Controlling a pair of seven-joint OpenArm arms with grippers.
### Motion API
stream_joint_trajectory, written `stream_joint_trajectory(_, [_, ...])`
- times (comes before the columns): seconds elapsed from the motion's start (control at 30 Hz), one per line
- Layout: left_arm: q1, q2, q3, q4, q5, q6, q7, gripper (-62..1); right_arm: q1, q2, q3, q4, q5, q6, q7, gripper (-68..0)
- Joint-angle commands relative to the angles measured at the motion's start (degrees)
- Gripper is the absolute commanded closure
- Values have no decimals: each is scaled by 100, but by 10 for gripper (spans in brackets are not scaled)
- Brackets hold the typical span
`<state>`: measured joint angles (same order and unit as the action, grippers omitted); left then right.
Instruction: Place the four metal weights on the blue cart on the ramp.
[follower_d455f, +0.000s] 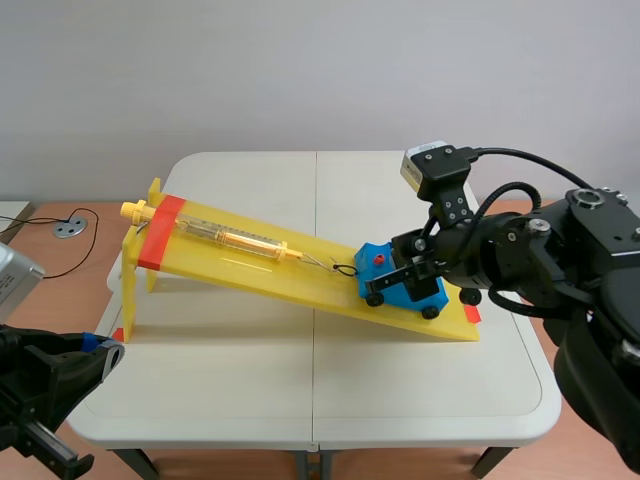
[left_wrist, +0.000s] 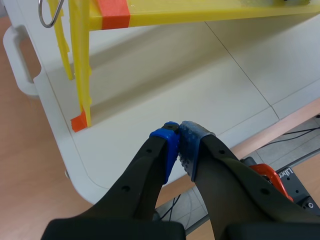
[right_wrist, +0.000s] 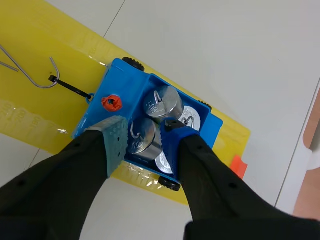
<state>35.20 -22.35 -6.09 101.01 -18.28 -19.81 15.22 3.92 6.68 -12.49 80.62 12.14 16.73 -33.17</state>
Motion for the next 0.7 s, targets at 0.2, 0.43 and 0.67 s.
stream_joint_trajectory(0.2, [-109, 42, -90, 424, -358, -474, -507, -30, 79, 544, 527, 1633, 1043, 2, 125, -131])
stream_joint_trajectory(0.43, [-109, 131, -90, 1054, -332, -664, -278, -30, -964, 1309, 1325, 2686, 1419, 175, -127, -5])
stream_joint_trajectory(0.67, [-229, 752, -63, 1687, -302, -721, -208, -30, -2389, 1858, 2376, 3501, 1989, 848, -146, -6])
